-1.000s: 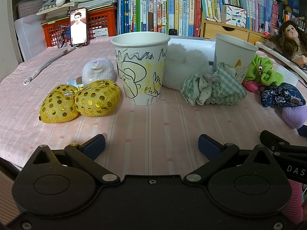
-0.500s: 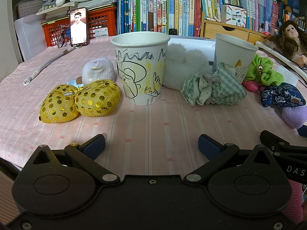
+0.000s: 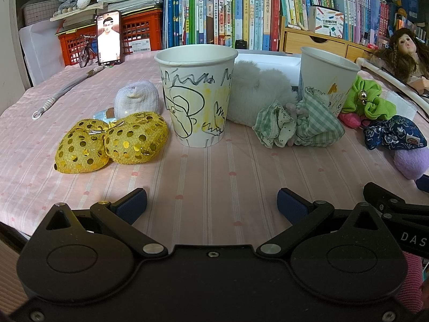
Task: Organize soft objects
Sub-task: 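Grasp the checked cloth with the left tool while the right tool grasps the lavender sponge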
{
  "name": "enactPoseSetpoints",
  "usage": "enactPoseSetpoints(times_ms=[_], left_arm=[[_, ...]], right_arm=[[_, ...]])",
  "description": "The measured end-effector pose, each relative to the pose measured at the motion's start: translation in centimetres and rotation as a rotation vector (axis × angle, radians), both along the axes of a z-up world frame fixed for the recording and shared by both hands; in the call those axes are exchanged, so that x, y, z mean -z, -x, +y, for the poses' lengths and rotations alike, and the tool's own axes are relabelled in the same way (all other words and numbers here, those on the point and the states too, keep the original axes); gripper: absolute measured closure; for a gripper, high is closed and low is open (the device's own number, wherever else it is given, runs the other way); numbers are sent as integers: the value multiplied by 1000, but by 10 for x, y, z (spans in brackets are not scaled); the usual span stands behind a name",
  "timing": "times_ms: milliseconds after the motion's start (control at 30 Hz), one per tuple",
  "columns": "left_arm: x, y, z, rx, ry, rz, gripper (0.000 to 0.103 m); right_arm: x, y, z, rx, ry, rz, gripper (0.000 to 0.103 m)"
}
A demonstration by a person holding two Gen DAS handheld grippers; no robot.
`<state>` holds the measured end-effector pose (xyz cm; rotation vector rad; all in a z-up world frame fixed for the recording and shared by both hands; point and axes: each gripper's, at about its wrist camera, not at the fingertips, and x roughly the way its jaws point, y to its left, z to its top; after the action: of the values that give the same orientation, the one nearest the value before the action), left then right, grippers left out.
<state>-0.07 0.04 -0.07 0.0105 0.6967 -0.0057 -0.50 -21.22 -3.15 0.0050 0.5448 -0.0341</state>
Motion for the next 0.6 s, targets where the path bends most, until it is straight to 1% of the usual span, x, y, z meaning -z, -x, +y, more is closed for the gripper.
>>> enactPoseSetpoints(times_ms=[133,233,333,433,500,600], left_arm=[[4,5,4,11,2,-33,0],[5,8,7,13,4,-33,0],[1,7,6,25,8,-46,6],[-10,7,1,51,20,-84,10],[-16,9,-2,77,38,-112,13],[-26,10,-10,122,65,-161,13]], right_arm=[[2,6,-3,-5,-4,-13,0],[2,5,-4,-10,-10,-21,0],[1,6,-10,-25,-58,-43,0],[-3,9,-20,-26,-106,-76,0],[-8,12,-25,-19,-102,-115,1],[-14,15,-31,-13,-64,-165,4]])
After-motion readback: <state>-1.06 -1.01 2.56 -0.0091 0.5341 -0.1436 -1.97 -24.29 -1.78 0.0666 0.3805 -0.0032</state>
